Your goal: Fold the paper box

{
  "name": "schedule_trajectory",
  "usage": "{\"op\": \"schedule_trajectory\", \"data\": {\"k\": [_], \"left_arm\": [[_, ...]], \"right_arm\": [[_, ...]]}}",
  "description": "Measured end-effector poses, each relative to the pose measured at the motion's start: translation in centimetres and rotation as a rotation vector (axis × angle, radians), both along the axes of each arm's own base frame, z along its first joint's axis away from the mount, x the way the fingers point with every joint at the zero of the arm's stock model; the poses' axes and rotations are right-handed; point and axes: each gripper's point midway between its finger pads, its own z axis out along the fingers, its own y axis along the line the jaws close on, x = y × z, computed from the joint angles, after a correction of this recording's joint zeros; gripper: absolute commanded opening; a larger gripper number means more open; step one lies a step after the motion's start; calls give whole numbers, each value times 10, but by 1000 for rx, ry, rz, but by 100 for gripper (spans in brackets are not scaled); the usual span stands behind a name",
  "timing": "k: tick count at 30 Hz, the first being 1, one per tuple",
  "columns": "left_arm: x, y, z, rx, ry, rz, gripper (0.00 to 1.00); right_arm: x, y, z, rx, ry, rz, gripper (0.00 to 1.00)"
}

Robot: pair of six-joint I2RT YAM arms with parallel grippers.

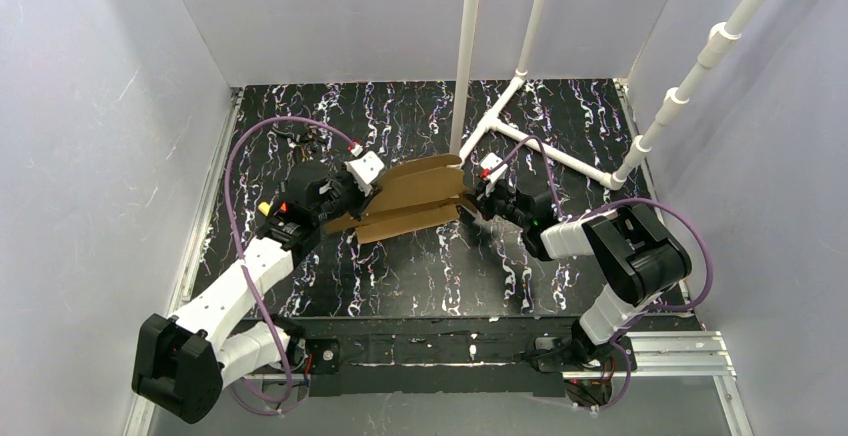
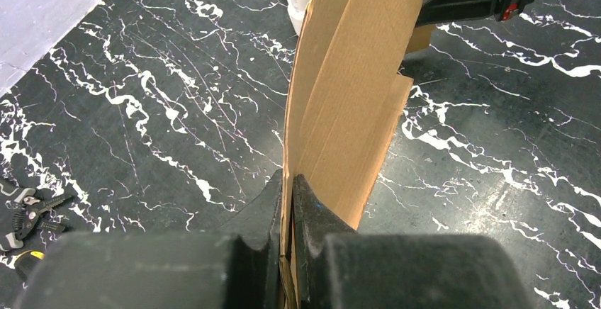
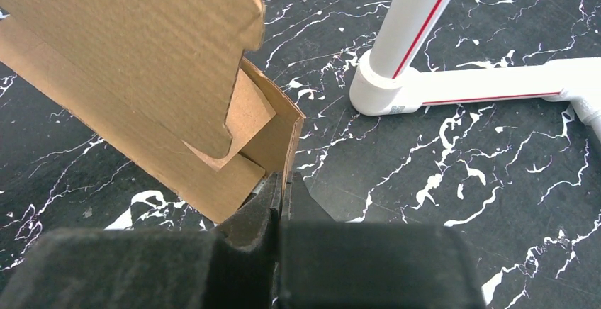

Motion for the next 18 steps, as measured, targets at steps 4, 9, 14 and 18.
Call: {"op": "schedule_trajectory", "data": {"k": [4,9,14,18], "left_arm": [[-4,2,1,-12,-2,9,0],[-10,5,-3,-24,10,15,0],[-13,6,-4,-34,18,22,0],[-13,6,-3,-41,20,28,0]], "right_arm": [[-2,1,0,-1,7,1,4],[-3,4,1,60,104,-38,6],[-4,7,0,127,208,-87,7],[-4,7,-1,169,269,-121,7]]}}
